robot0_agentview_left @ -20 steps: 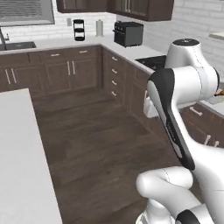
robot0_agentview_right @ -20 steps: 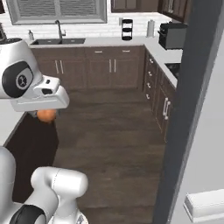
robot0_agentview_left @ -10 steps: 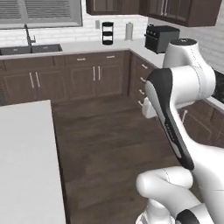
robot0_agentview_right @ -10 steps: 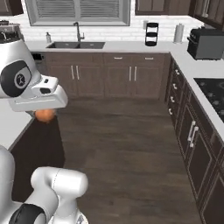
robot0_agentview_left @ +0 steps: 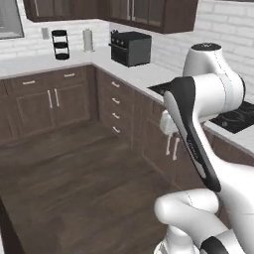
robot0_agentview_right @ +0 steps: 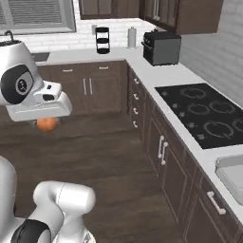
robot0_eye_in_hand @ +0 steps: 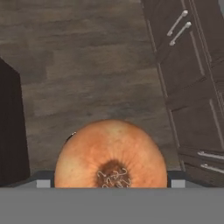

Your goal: Place one onion and one chicken drumstick in each tupperware on the nearby counter, to pack two identical lunches.

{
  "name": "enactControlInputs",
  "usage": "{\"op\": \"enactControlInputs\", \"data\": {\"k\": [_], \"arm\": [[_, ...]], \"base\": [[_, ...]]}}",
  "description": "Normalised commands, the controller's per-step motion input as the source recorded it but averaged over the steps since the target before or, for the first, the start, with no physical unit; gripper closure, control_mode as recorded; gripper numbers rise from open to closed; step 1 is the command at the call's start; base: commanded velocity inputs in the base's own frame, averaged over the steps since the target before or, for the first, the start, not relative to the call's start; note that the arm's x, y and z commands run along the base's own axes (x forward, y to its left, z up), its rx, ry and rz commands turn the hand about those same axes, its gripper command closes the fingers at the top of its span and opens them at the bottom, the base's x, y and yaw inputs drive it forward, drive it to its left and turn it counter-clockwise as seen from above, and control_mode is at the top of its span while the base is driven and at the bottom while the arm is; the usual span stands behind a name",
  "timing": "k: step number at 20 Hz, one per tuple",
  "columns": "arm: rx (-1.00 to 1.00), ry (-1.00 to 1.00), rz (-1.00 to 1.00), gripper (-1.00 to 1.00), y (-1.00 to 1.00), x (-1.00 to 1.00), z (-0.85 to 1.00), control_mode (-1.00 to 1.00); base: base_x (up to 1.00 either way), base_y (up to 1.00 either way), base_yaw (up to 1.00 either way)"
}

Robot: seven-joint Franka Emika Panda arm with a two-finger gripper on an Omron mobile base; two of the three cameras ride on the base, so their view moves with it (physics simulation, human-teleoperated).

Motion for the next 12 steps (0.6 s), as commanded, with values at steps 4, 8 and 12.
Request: {"op": "enactControlInputs", "data": {"k": [4, 8, 12], "arm": [[0.0, 0.0, 0.0, 1.0, 0.0, 0.0, 0.0, 1.0], [0.0, 0.0, 0.0, 1.0, 0.0, 0.0, 0.0, 1.0], [0.0, 0.0, 0.0, 1.0, 0.0, 0.0, 0.0, 1.0]], "base": [[0.18, -0.25, -0.86], [0.0, -0.25, -0.96], [0.0, -0.01, -0.96]]}}
